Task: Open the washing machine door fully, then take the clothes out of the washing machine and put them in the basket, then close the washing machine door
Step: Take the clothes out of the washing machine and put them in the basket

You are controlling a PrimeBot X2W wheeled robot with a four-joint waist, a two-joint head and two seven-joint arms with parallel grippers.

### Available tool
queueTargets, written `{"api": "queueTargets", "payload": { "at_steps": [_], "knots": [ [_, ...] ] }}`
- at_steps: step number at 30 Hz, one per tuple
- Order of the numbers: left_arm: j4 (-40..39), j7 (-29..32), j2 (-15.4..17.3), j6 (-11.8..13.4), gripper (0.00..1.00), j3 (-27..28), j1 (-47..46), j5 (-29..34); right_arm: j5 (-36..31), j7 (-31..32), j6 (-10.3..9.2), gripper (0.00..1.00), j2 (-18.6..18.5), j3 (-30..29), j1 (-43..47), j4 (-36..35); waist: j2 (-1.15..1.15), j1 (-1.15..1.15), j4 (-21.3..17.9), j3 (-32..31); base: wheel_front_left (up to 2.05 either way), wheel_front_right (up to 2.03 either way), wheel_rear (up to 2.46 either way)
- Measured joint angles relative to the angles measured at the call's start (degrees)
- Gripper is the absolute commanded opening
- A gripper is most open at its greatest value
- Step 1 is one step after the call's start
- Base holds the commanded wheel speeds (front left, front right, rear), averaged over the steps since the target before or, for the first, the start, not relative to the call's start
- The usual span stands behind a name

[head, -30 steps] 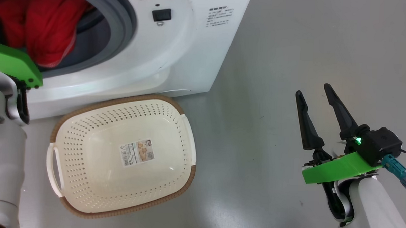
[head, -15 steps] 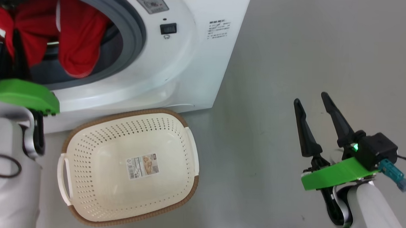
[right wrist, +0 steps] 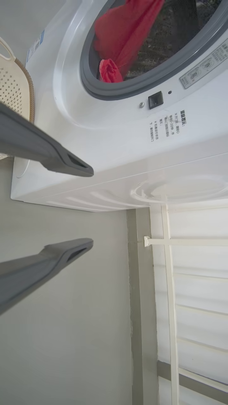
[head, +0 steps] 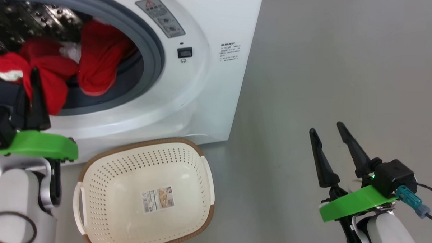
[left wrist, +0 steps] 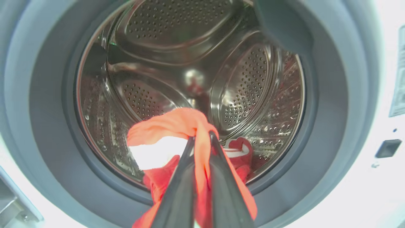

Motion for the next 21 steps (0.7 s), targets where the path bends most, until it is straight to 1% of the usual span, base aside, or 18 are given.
{"api": "queueTargets", "payload": {
  "at_steps": [11,21],
  "knots": [
    [-14.04,0.77,-0.54,0.1,0.0,-0.13,8.38,-0.12,0.42,0.0,0.0,1.0,-0.21,0.43,1.05,0.3,0.0,0.0,0.16,-4.36,0.0,0.0,0.0],
    [-26.69,6.03,-2.59,0.59,0.0,-1.74,15.73,-2.04,0.55,0.0,0.0,1.0,-0.14,0.26,1.1,0.4,0.0,0.0,0.31,-6.29,0.0,0.0,0.0]
  ]
}}
